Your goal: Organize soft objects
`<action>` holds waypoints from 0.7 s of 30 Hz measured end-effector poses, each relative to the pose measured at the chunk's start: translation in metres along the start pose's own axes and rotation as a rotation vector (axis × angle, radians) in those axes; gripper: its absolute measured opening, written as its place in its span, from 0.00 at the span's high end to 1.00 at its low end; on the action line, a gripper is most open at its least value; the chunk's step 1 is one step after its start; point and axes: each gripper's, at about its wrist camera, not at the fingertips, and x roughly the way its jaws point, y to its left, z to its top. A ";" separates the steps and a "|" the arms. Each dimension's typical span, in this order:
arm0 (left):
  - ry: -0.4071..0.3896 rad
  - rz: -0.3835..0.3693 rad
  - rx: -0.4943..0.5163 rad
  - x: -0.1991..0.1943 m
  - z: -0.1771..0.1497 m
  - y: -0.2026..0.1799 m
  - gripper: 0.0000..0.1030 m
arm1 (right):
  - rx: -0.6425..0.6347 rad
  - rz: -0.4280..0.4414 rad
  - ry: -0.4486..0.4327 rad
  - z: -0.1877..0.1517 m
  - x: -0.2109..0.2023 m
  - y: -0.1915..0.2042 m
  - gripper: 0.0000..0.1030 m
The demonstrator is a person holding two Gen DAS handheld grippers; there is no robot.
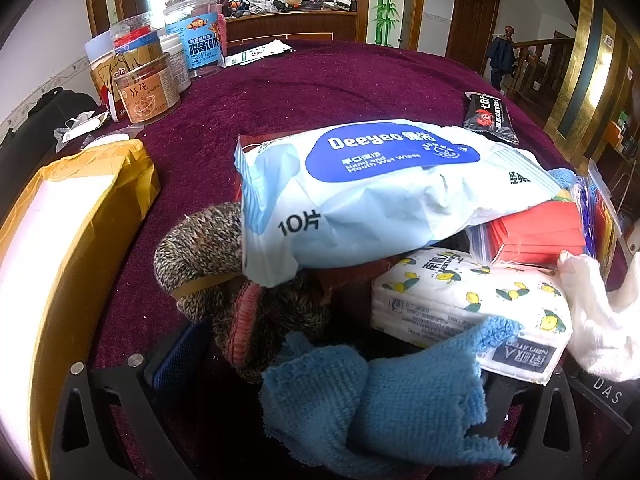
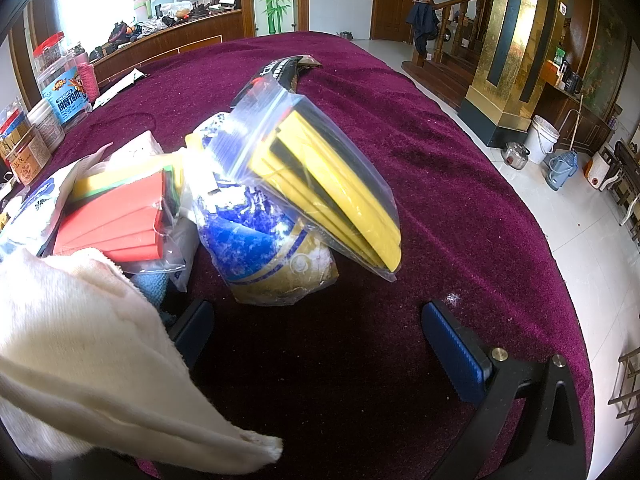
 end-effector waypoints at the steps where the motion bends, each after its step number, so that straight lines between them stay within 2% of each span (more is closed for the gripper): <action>1: 0.000 0.000 0.000 0.000 0.000 0.000 0.00 | 0.000 0.000 -0.001 0.000 0.000 0.000 0.00; 13: 0.000 0.000 0.000 0.000 0.000 0.000 0.00 | -0.003 0.003 0.000 0.001 0.002 0.000 0.00; 17: 0.000 0.001 0.000 0.000 0.000 0.000 0.00 | -0.077 0.072 0.042 0.000 0.002 -0.001 0.00; 21: 0.000 0.001 0.000 0.000 0.000 0.000 0.00 | -0.044 0.129 0.082 0.006 -0.003 -0.017 0.00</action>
